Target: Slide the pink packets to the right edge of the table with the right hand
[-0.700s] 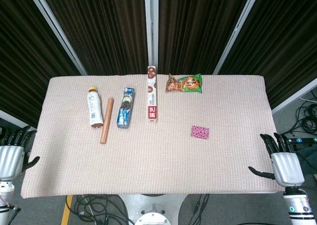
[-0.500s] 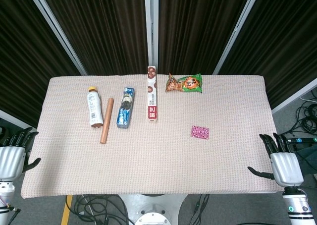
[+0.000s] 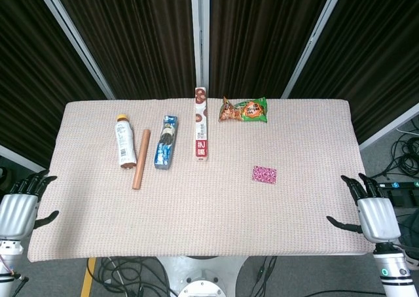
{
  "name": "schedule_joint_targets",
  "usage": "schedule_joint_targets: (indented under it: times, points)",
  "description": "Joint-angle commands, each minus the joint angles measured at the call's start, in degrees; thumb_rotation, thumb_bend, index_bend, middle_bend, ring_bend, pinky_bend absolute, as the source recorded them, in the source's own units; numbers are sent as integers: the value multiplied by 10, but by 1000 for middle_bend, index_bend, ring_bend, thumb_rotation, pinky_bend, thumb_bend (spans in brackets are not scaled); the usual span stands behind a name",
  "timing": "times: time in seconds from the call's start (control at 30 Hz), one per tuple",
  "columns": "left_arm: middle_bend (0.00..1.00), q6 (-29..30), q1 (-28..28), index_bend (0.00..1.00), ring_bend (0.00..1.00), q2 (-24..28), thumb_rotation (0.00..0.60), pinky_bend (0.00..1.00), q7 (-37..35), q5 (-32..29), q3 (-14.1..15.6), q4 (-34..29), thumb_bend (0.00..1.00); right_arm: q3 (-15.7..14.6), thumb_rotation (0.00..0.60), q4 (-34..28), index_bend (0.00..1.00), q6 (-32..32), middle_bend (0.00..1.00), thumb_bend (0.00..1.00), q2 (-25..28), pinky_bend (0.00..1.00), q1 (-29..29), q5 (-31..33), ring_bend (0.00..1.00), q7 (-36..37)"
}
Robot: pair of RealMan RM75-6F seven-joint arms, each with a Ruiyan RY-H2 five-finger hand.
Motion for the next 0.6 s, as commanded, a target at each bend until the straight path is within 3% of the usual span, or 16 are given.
schedule_joint_targets:
  times: [0.03, 0.1, 0.17, 0.2, 0.37, 0.5, 0.6]
  points:
    - [277, -3, 1, 279, 199, -3, 600, 259, -2, 0, 3, 6, 32, 16, 368, 17, 213, -7, 568, 120, -18, 838, 22, -9, 610, 19]
    - [277, -6, 1, 279, 200, -4, 600, 260, -3, -2, 4, 10, 32, 26, 385, 16, 216, -24, 794, 202, -23, 981, 38, -2, 836, 16]
    - [277, -8, 2, 278, 200, -3, 600, 260, -3, -3, 6, 10, 33, 34, 390, 1, 206, -69, 956, 262, -20, 1000, 60, 23, 958, -7]
    - [277, -8, 3, 278, 200, -2, 600, 260, -3, -2, 7, 9, 33, 37, 386, -8, 196, -91, 990, 287, -17, 1000, 69, 37, 987, -21]
    - [277, -6, 5, 278, 199, 3, 600, 259, -12, -1, 9, 11, 33, 48, 390, -50, 167, -237, 1000, 366, -5, 1000, 128, 152, 1000, -95]
    - [277, -12, 6, 279, 199, 4, 600, 259, -19, -5, 11, 16, 32, 49, 420, -37, 166, -270, 1000, 405, -35, 1000, 155, 208, 1000, -153]
    - [277, -15, 5, 279, 199, 4, 600, 259, -24, -4, 12, 20, 32, 48, 482, -22, 166, -286, 1000, 435, -64, 1000, 172, 240, 1000, -176]
